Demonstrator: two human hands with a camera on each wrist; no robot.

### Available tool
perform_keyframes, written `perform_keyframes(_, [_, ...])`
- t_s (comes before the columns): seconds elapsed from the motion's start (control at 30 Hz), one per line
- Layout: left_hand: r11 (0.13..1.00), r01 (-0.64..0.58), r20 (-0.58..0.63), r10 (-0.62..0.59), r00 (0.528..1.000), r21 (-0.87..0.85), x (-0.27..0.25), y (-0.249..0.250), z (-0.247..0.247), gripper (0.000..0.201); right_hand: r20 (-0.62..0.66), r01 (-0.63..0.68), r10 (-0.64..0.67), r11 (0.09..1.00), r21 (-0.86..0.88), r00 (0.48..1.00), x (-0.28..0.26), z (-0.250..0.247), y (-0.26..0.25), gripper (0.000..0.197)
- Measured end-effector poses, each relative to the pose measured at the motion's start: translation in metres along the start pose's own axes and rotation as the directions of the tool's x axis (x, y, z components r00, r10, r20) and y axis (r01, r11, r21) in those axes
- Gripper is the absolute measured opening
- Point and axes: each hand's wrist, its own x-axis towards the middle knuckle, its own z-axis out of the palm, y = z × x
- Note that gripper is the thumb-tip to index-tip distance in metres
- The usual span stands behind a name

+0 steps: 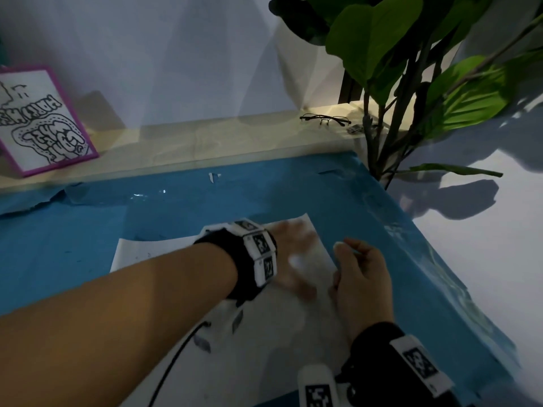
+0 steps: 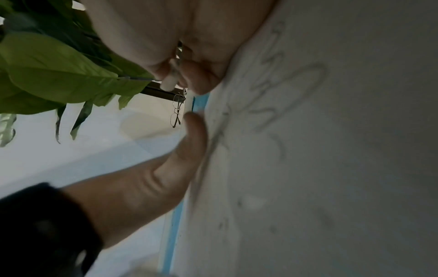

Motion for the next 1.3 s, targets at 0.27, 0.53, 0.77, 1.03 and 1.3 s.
perform_keyframes(0.27, [0.923, -0.321, -0.123, 0.351, 0.928, 0.211, -0.028, 0.037, 0.005, 0.059, 0.010, 0.109, -0.108, 0.986, -0.128, 0.994, 0.000, -0.004, 0.001, 0.005])
perform_keyframes(0.53, [0.941, 0.337, 0.008, -0.337, 0.942, -0.017, -0.046, 0.000, -0.027, 0.078, 0.080, 0.071, -0.057, 0.982, -0.176, 0.995, -0.004, -0.004, -0.002, 0.011])
perform_keyframes(0.77, [0.978, 0.203, 0.129, -0.195, 0.972, -0.054, -0.061, 0.022, 0.005, 0.114, 0.356, 0.263, -0.015, 0.704, -0.659, 0.934, 0.013, 0.001, -0.028, 0.013])
perform_keyframes(1.03, [0.977, 0.211, 0.138, -0.205, 0.969, -0.026, -0.064, 0.026, 0.001, 0.125, 0.551, 0.414, 0.160, 0.500, -0.760, 0.819, 0.017, 0.010, -0.052, 0.014])
perform_keyframes(1.3, [0.977, 0.213, 0.144, -0.206, 0.968, -0.032, -0.061, 0.025, 0.001, 0.127, 0.568, 0.409, 0.184, 0.522, -0.748, 0.802, 0.012, 0.012, -0.051, 0.013])
